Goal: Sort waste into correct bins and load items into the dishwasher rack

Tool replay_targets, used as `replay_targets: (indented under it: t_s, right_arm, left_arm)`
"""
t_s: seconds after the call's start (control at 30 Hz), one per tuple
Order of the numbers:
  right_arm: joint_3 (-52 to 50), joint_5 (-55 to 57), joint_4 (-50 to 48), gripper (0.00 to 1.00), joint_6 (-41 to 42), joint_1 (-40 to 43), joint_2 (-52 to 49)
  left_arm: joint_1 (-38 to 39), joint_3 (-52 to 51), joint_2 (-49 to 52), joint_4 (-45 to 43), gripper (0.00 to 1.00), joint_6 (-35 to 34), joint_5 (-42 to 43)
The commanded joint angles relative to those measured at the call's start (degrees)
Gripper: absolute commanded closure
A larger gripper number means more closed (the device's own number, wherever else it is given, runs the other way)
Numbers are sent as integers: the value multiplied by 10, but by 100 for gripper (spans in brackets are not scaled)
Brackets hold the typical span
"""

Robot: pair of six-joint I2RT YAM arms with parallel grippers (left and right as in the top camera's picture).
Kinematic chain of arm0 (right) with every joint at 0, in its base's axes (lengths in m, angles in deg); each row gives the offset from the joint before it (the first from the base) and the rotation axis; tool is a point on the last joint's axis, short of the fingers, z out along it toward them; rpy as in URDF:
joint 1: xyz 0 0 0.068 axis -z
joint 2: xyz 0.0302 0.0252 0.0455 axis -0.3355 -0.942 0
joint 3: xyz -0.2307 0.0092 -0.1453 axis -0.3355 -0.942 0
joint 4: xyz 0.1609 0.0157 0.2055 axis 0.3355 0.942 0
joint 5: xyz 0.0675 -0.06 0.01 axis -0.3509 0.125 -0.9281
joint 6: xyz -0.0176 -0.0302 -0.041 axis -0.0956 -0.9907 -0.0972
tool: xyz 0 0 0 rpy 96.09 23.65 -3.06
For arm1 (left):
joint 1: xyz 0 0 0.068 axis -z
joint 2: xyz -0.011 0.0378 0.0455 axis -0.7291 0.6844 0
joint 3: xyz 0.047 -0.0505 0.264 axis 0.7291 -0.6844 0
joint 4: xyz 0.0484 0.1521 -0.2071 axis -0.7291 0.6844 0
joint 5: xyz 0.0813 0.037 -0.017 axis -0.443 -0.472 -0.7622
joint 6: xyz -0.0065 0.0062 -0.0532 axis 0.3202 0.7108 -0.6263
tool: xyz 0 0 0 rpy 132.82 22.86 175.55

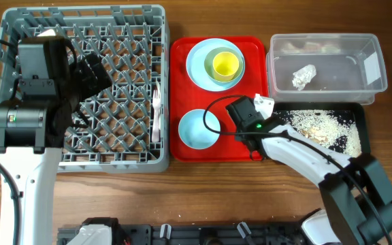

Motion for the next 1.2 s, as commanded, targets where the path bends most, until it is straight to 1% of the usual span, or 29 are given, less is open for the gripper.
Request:
replay_targets:
  t_s: [0.0, 0.1, 0.13, 0.2, 0.23, 0.3, 0.33, 0.43, 0.53, 0.63, 0.8, 0.87, 0.93, 1.0, 1.03, 1.07, 1.1, 1.13, 1.17]
  right_arm:
    - [-6, 18, -17, 69, 8, -3, -24]
    - [-6, -4, -23, 71, 8, -3, -42]
    - [-6, -4, -25, 75, 8, -3, -49]
    - [-5, -4, -38, 95, -6, -3, -56]
    - [0, -4, -40, 96, -26, -3, -51]
    - [30, -6, -14, 96, -58, -3, -32]
    - [63, -2, 16, 96, -73, -3, -9]
    - [144, 49, 59, 96, -84, 5, 57]
    - [188, 124, 28, 96, -114, 32, 125]
    - [191, 149, -19, 96, -147, 92, 169]
    - [191, 119, -49, 96, -143, 216, 142]
    - [191, 85, -71, 96, -145, 267, 110]
    - [191, 27, -99, 96, -146, 323, 59]
    - [191, -26, -127, 95, -166, 360, 18]
    - [191, -46, -136, 93, -175, 371, 7]
    - [191, -71, -145, 84, -189, 382, 1]
    - [191, -84, -151, 70, -199, 389, 1]
    - [191, -95, -157, 42, -206, 394, 3]
    - [192, -98, -165, 28, -211, 400, 10]
  left_arm:
    - [-4, 3, -2, -1, 0, 1, -7]
    - [-4, 3, -2, -1, 0, 1, -7]
    - [-4, 3, -2, -1, 0, 1, -7]
    - [-4, 3, -2, -1, 0, 1, -7]
    - [-4, 3, -2, -1, 0, 1, -7]
    - [-4, 3, -2, -1, 0, 1, -7]
    - [-4, 3, -2, -1, 0, 1, -7]
    - [-4, 3, -2, -1, 0, 1, -7]
    - [-4, 3, -2, -1, 0, 1, -7]
    - [-4, 3, -2, -1, 0, 1, -7]
    - [-4, 3, -2, -1, 0, 1, -7]
    - [-4, 3, -2, -1, 0, 1, -7]
    - [-4, 3, -2, -1, 0, 1, -7]
    - [-4, 3, -2, -1, 0, 1, -7]
    - [-4, 3, -2, -1, 0, 1, -7]
    - [-4, 3, -2, -1, 0, 1, -7]
    - [-4, 3, -2, -1, 0, 1, -7]
    - [-4, 3, -2, -1, 0, 1, -7]
    - [-4, 3, -2, -1, 0, 1, -7]
